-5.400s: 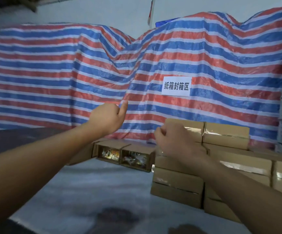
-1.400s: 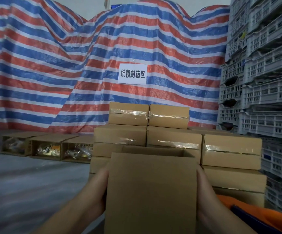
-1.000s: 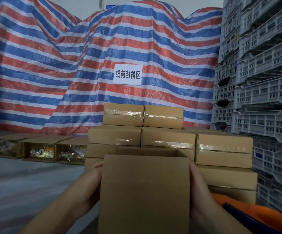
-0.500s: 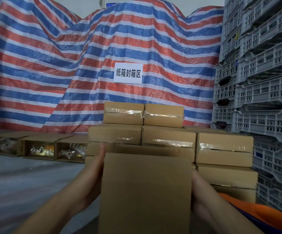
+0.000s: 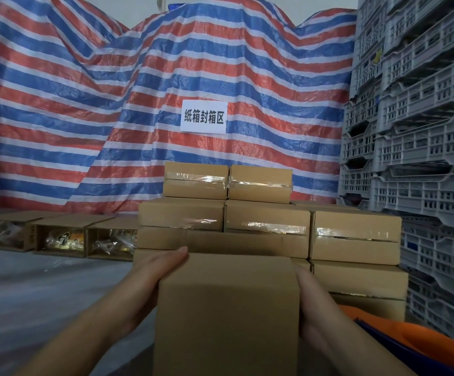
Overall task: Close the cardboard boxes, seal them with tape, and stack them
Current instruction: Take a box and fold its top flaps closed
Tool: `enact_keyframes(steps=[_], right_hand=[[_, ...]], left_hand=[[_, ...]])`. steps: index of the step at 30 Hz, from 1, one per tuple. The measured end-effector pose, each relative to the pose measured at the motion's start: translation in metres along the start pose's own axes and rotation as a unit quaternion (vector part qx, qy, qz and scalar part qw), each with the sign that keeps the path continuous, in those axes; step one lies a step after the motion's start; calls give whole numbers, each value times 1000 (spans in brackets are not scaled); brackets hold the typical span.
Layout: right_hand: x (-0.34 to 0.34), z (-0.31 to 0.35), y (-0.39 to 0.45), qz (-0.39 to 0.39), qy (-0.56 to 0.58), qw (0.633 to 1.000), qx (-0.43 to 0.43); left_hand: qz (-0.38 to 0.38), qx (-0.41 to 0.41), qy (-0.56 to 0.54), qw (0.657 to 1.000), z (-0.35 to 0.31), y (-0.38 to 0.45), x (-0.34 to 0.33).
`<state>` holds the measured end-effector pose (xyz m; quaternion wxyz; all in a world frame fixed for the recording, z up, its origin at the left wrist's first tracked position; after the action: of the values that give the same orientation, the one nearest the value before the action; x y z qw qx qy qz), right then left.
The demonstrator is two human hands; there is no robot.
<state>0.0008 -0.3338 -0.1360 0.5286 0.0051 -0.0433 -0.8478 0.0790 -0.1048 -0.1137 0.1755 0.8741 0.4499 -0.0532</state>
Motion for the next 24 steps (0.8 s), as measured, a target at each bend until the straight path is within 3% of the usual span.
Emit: enact_keyframes(steps=[5,9,16,21,24], right_hand=[[0,6,0,52,54,997,16],[1,2,3,98,18,995,-8],[5,7,9,133,46,990,11],[8,18,9,153,6,984,96],[10,17,9,119,-11,988,97]], left_hand=[[-26,5,31,999,4,6,-1],[-82,-1,6,997,3,13,1],[-47,-39,-76,995,1,9,-1],[-71,-67,-33,995,-2,8,9],[-67,-52,51,995,-1,6,10]])
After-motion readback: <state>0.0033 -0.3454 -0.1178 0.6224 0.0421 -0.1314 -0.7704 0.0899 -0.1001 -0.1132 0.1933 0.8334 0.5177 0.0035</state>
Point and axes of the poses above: each hand's wrist, its own y-axis towards the middle knuckle, its own x-axis out of the back of the hand, z = x × y, the point moved 6 cm from there along y, towards the middle knuckle, and after that the axes turned 10 degrees about -y, right-handed, at the moved point
